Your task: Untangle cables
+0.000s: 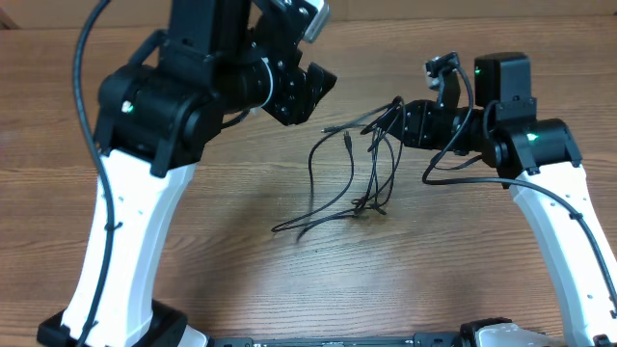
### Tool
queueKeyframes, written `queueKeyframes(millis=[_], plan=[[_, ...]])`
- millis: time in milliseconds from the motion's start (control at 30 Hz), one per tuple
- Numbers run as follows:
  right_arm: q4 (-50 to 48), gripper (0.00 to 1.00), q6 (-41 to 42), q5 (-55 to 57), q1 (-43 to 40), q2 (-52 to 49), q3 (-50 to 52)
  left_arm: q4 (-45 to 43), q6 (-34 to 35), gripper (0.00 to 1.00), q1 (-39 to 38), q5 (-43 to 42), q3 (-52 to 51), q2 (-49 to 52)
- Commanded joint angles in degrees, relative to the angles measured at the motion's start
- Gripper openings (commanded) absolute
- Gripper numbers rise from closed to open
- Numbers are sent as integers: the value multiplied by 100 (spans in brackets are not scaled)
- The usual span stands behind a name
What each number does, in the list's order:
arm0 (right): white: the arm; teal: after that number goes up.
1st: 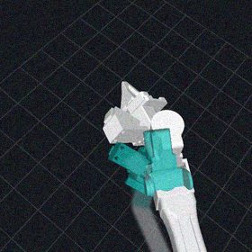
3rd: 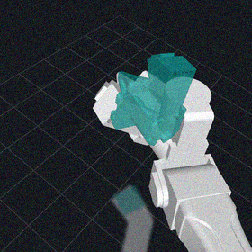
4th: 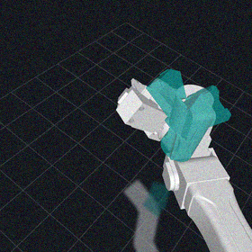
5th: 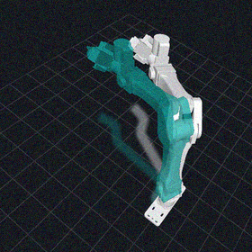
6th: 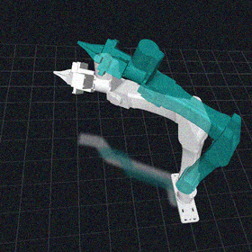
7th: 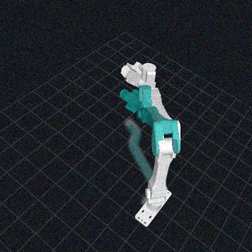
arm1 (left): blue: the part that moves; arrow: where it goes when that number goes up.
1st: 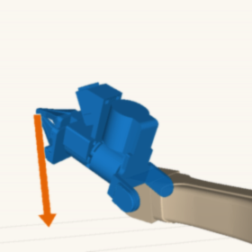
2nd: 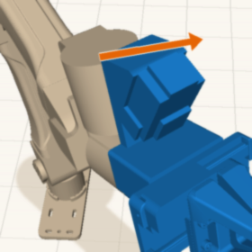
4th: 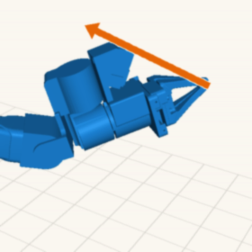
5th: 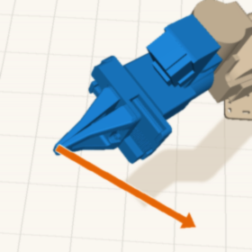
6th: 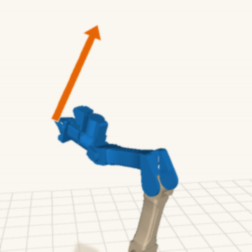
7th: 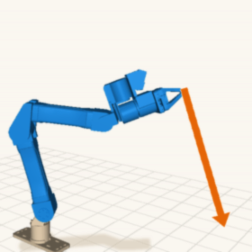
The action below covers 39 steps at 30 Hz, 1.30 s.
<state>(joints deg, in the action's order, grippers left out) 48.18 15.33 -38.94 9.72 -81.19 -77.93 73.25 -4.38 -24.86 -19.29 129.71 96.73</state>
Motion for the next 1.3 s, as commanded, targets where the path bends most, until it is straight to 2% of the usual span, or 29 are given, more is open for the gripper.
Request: queueKeyframes(millis=[0,67,167,200,467,667,733,867,1167,1267], plan=[[-138,4,-212,-9,192,15,-44,162,-105,61,17,-428,52,323],[-214,4,-208,-9,223,15,-44,240,-365,57,11,-892,52,435],[-286,4,-188,-9,221,15,-44,352,-562,45,9,-1510,52,675],[-286,4,-188,4,212,15,-44,385,-616,43,9,-1602,52,719],[-256,4,-168,334,212,15,-44,426,-857,37,9,-2243,52,890],[-236,4,-166,358,212,15,-44,343,-1027,38,2,-3775,52,890],[-238,4,-166,356,212,15,-44,387,-1027,35,-35,-3650,52,892],[-243,4,-33,354,212,15,-44,608,-1025,33,-179,-2822,-20,892],[-240,4,-35,354,212,15,-44,389,-1025,33,-293,-2649,-914,894],[-240,4,-35,354,212,15,-44,118,-1021,33,-293,-2026,-1106,892]])
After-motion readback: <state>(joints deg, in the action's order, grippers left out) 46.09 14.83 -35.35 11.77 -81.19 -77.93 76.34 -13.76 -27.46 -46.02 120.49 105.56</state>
